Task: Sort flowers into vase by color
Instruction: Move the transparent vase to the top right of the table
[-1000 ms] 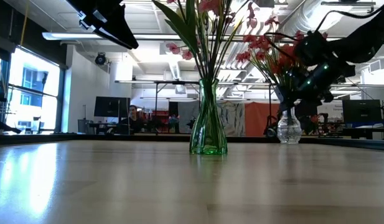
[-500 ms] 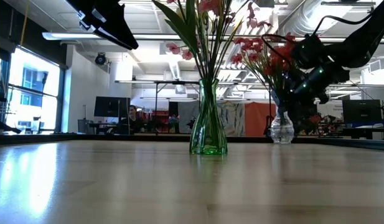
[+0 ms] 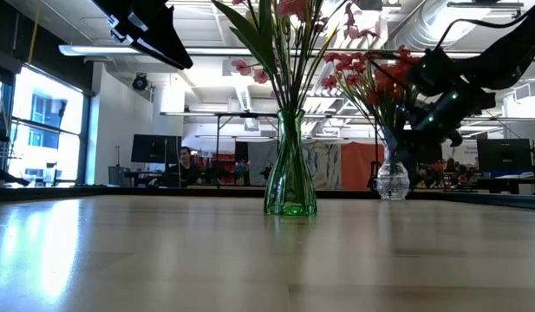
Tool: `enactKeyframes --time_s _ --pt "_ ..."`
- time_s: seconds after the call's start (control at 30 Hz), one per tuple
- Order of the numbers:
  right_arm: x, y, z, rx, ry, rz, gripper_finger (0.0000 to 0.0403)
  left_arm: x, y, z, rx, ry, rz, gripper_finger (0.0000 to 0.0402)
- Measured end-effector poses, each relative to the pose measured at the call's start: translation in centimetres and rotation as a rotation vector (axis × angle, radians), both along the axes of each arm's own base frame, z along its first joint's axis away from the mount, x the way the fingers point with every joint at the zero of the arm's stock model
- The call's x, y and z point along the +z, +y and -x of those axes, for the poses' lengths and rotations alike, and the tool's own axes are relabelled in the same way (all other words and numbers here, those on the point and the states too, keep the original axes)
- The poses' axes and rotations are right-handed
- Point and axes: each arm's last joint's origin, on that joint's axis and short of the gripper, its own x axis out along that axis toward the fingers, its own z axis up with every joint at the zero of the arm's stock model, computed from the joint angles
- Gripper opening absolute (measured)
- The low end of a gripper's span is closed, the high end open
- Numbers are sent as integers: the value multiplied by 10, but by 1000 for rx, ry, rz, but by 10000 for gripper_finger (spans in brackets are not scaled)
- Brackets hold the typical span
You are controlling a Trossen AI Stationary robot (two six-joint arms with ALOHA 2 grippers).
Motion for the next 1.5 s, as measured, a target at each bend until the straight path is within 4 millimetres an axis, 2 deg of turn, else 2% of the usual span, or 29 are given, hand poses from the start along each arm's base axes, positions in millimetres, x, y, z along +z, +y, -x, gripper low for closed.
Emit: enactKeyframes --time_s 0.13,0.4,0.53,0.8,1.17,1.5 --pt "11 7 5 45 -37 -5 141 0 0 0 0 0 0 117" --pt "14 3 5 54 -33 47 300 0 -1 -1 -12 -1 18 117" --pt "8 -7 -1 36 -66 67 327 0 -1 -1 -20 2 30 117" --pt "-8 -24 -12 10 -114 110 303 0 -1 -1 -25 4 35 117" --pt "-19 -30 -16 7 -72 134 244 0 -1 -1 -26 4 35 117" --pt "-18 -30 -17 16 -64 147 132 0 -1 -1 -27 5 36 117"
